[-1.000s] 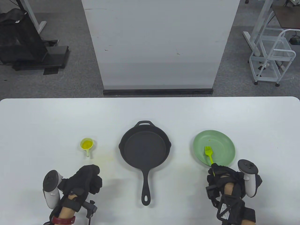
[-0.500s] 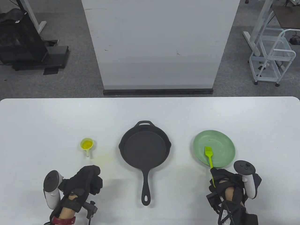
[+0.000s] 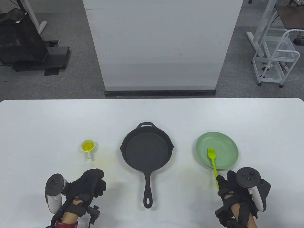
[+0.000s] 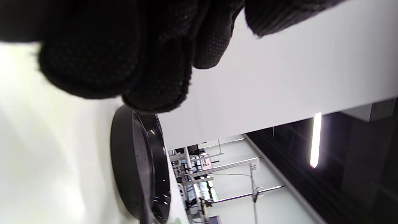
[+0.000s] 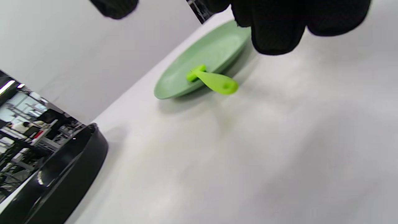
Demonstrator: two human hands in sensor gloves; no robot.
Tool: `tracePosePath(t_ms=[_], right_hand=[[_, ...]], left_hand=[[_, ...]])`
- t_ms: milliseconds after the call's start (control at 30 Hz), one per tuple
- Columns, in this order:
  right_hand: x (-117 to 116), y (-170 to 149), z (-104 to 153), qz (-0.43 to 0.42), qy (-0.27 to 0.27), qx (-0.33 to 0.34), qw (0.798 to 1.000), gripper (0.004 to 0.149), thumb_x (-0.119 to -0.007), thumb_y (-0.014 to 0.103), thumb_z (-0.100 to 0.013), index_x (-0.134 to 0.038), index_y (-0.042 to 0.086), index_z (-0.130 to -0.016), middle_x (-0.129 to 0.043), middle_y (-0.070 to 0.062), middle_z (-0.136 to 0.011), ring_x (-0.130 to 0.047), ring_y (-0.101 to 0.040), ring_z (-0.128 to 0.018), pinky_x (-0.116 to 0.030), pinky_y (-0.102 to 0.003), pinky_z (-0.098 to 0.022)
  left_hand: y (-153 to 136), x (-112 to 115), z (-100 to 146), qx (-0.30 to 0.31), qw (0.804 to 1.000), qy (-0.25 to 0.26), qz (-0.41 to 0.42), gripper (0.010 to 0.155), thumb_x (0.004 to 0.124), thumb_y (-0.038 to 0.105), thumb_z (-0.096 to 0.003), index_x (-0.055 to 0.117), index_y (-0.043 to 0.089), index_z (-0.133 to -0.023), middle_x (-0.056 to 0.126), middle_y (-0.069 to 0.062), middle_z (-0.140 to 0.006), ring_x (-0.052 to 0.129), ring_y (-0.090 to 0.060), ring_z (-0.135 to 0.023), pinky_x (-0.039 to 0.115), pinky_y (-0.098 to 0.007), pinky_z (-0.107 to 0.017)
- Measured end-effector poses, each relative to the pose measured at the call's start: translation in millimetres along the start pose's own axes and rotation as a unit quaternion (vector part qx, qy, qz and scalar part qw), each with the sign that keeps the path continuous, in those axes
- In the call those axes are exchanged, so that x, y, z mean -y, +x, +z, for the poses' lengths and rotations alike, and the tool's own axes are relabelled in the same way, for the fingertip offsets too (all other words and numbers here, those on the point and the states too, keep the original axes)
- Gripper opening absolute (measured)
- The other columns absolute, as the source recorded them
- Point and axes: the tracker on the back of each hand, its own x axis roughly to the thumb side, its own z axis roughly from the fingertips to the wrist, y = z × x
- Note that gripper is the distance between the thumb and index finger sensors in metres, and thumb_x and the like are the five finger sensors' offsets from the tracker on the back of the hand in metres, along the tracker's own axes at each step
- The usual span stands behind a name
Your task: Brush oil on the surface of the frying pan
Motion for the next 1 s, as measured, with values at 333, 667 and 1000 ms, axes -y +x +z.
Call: tracePosePath(t_ms=[333,667,1000], right_hand=[[-27,66,37,0.022,-0.007,0.186,0.982,0.073,-0.068,0.049,-0.044,-0.049,0.005,-0.1,-0.04,-0.029,-0.104,-0.061,-0.051,-0.089,-0.059,-0.066,-0.056],[-81,83,41,0.171,-0.085,0.27,0.944,0.072,-0.068,0.05,-0.043,-0.051,0.01,-0.1,-0.037,-0.021,-0.108,-0.05,-0.049,-0.097,-0.052,-0.067,-0.063],[-103,72,43,0.25,-0.116,0.282,0.919,0.072,-0.068,0.051,-0.042,-0.053,0.01,-0.099,-0.04,-0.021,-0.107,-0.052,-0.049,-0.096,-0.054,-0.066,-0.062]], left_hand=[[65,26,11,0.057,0.928,0.03,-0.366,0.063,0.066,0.053,-0.048,0.061,0.016,-0.099,0.075,-0.017,-0.096,0.077,-0.047,-0.079,0.065,-0.062,-0.06],[48,46,14,0.049,0.811,0.055,-0.58,0.073,0.065,0.062,-0.0458,0.052,0.022,-0.105,0.05,-0.011,-0.112,0.051,-0.045,-0.101,0.046,-0.066,-0.072],[39,31,20,0.014,0.83,0.068,-0.554,0.072,0.065,0.062,-0.0459,0.053,0.021,-0.104,0.052,-0.012,-0.111,0.052,-0.046,-0.1,0.045,-0.067,-0.072]])
